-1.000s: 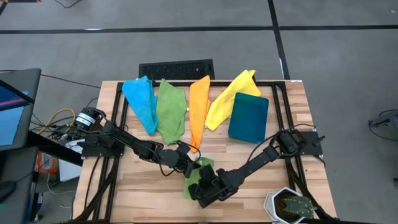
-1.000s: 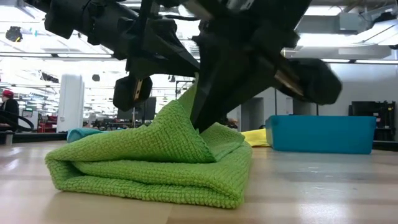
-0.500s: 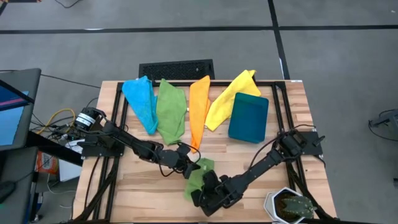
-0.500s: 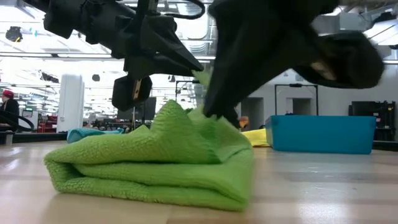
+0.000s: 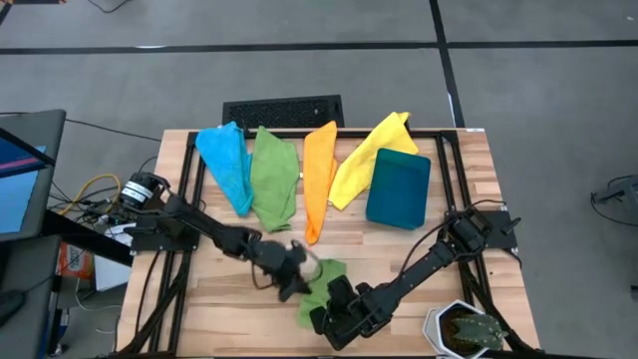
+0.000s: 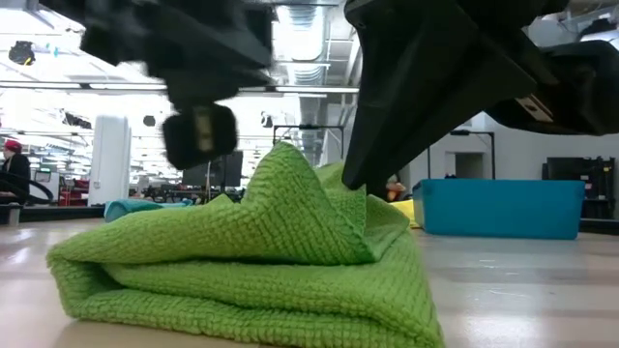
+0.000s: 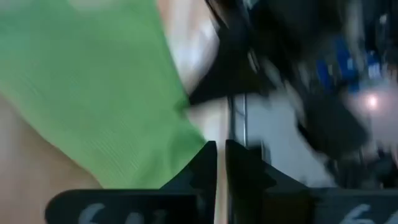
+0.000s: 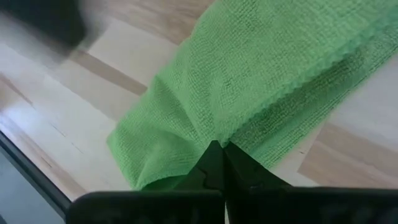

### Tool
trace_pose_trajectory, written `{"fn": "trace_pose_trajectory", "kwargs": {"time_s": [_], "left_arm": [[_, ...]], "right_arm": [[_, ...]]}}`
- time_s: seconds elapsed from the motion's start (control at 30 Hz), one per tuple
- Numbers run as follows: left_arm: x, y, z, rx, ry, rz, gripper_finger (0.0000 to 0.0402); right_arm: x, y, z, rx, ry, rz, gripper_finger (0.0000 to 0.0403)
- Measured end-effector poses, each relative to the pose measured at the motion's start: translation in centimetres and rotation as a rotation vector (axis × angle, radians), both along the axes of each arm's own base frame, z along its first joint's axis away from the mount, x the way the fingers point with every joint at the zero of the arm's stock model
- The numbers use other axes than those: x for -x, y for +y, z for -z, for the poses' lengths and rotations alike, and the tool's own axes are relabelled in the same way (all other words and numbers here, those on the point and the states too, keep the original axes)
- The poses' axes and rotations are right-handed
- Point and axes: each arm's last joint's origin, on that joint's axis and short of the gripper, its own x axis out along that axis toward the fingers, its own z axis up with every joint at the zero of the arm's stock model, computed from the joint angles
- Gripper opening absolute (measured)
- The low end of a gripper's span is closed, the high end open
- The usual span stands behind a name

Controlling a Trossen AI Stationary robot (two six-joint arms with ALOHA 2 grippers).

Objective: Fold microfiber towels
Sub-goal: Fold the bottom green microfiber cloth

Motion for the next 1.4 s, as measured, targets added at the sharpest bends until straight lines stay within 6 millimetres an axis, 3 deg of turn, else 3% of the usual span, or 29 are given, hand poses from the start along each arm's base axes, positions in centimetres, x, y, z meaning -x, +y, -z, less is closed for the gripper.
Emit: {"fn": "trace_pose_trajectory", "kwargs": {"time_s": [0.17, 0.37, 0.6, 0.93, 1.4], "left_arm": [[1.7, -2.8, 0.7, -0.156, 0.011, -0.018, 0.0003], [2.3, -3.6, 0.8, -0.326, -0.054, -0.153, 0.0001], [2.2, -3.6, 0.9, -0.426, -0.101, -0.141, 0.0], [1.0, -4.3, 3.8, -0.468, -0.163, -0.086, 0.0], [-0.1, -2.5, 3.8, -0.551, -0.203, -0.061, 0.0]], "right_arm": [[0.4, 0.5, 0.0, 0.0, 0.0, -0.015, 0.0017], [0.6, 0.9, 0.0, 0.001, 0.0, -0.025, 0.0016], [0.6, 0.9, 0.0, 0.002, 0.0, -0.026, 0.0021], [0.7, 1.0, 0.0, -0.003, 0.002, -0.032, 0.0024], [0.8, 1.1, 0.0, -0.006, 0.01, -0.043, 0.0026]]}}
